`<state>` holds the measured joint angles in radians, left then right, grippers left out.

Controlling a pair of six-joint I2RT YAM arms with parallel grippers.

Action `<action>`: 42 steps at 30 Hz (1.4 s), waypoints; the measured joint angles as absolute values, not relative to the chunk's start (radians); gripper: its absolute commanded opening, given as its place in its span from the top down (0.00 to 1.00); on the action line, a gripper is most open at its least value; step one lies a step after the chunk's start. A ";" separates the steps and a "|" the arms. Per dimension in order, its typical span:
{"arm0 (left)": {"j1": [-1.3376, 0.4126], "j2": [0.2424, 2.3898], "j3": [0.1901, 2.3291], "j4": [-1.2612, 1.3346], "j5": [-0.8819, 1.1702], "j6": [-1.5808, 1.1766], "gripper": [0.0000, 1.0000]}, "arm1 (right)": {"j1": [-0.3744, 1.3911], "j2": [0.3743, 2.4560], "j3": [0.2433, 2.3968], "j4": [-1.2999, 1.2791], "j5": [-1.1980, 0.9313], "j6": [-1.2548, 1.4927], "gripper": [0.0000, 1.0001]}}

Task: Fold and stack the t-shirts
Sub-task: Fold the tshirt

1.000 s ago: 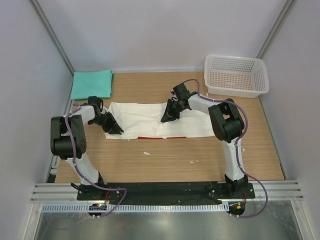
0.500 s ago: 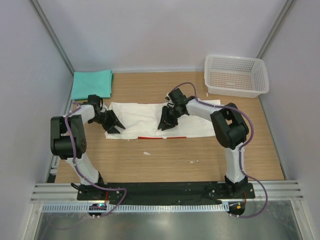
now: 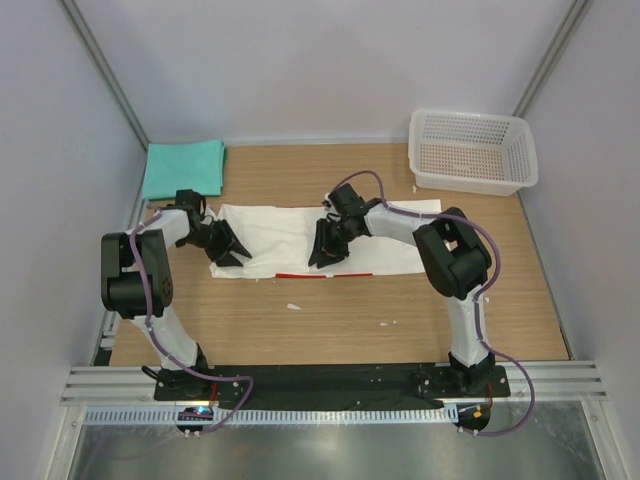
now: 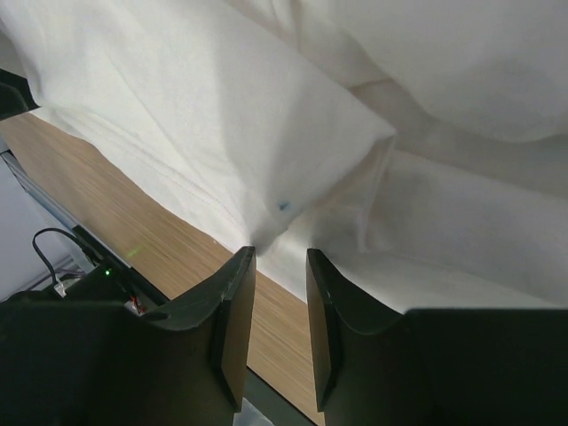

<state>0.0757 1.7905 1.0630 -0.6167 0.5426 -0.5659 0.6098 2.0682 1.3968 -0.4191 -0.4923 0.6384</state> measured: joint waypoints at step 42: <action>0.074 1.815 1.105 -0.648 0.495 -0.533 0.58 | 0.556 2.091 1.328 -0.293 -0.650 0.807 0.99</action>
